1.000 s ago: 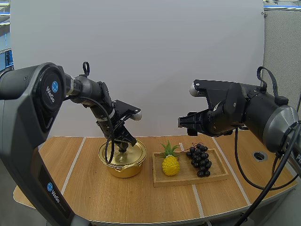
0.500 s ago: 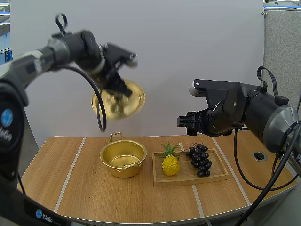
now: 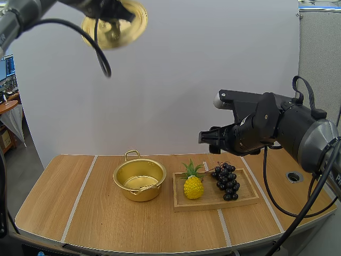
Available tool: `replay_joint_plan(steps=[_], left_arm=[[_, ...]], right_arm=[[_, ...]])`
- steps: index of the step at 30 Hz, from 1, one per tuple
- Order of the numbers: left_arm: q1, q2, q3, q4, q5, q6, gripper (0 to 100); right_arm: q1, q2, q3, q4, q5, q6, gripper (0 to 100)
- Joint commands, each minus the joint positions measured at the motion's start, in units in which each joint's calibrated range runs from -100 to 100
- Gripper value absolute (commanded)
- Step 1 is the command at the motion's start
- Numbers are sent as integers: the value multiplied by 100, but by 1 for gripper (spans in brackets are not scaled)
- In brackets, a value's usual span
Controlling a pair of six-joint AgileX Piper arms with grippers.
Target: Open the pot, put the pineapple inside, and close it
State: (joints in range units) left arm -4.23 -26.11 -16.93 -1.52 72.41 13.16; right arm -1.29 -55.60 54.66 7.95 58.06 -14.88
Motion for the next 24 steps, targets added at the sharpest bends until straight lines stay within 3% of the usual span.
replay_joint_plan(steps=[1, 10, 14, 24], left_arm=[[-18, -52, -862, 152, -1290, -122, 0], [-18, -52, -1055, 152, -3260, -122, 0], [-18, -52, -1055, 152, -3369, -122, 0], [-18, -52, -1055, 152, -3369, -122, 0]], right_arm=[[-24, 346, -362, 198, 811, -201, 100], [466, 1339, -1226, 278, 1497, 183, 100], [627, 1709, -1226, -194, 1374, 456, 100], [685, 2509, -1226, -271, 1124, 542, 100]])
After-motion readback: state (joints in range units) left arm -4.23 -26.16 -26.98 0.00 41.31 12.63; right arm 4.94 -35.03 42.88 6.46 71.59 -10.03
